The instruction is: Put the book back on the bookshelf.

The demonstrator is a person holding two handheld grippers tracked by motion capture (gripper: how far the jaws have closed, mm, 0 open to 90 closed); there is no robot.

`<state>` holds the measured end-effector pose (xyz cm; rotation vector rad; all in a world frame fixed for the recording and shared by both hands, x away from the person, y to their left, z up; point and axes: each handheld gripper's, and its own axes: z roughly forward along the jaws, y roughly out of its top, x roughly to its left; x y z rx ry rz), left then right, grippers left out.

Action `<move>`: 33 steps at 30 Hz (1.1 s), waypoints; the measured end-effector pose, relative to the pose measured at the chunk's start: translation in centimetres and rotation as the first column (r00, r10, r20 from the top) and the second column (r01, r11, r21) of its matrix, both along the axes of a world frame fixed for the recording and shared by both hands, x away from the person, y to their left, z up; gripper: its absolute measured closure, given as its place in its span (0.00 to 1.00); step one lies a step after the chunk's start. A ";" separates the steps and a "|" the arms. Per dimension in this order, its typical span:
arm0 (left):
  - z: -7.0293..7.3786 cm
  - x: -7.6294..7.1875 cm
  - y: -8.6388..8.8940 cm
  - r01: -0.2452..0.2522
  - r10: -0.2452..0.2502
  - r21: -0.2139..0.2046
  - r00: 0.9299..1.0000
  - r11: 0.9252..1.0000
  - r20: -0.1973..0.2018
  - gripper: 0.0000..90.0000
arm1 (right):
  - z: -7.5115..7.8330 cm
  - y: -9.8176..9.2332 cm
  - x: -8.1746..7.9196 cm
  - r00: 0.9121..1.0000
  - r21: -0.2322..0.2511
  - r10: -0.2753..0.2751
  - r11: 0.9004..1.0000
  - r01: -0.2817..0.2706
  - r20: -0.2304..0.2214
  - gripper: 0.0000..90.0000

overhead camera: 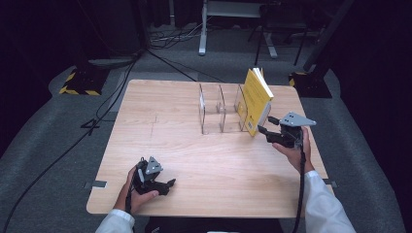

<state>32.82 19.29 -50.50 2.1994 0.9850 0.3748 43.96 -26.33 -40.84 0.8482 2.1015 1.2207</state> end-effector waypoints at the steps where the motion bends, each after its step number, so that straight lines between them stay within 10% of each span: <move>1: 0.0 0.0 0.0 0.001 -0.001 0.000 1.000 1.000 0.001 0.17 | 0.1 -0.1 -0.1 1.000 -0.007 0.005 1.000 -0.005 -0.006 0.47; 33: 0.0 0.0 0.0 0.002 -0.002 0.002 1.000 1.000 -0.003 0.17 | 0.3 -2.3 -4.0 0.998 -0.125 0.044 0.991 -0.048 -0.037 0.41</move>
